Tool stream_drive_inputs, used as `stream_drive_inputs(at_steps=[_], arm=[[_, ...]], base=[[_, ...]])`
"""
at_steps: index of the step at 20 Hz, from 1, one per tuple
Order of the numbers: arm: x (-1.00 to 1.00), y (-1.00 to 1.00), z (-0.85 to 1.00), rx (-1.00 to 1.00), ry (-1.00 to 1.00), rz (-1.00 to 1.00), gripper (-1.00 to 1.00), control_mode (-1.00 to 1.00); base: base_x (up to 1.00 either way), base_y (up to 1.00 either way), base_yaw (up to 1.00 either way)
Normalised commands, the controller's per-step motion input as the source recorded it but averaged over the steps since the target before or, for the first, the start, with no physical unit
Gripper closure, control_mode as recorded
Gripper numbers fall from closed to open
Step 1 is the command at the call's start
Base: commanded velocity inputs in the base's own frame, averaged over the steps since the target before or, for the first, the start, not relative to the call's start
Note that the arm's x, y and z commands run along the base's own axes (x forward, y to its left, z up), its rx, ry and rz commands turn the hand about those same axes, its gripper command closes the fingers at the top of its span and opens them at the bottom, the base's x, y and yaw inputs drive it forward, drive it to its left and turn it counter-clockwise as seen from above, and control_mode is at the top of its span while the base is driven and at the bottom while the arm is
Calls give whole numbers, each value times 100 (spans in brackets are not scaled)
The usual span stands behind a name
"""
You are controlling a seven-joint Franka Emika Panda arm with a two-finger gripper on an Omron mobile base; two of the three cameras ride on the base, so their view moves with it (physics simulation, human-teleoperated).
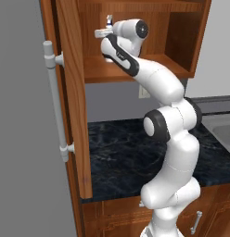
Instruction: Move the cutting board and knife to the sink. Then move spray from the cabinet to the counter.
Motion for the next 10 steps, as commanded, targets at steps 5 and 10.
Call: stream_drive_inputs(at_steps=[5, 10], arm=[[0, 5, 5, 0, -4, -4, 100, -100], [1, 4, 8, 0, -2, -3, 100, -100]], base=[[0, 0, 0], [0, 0, 0]])
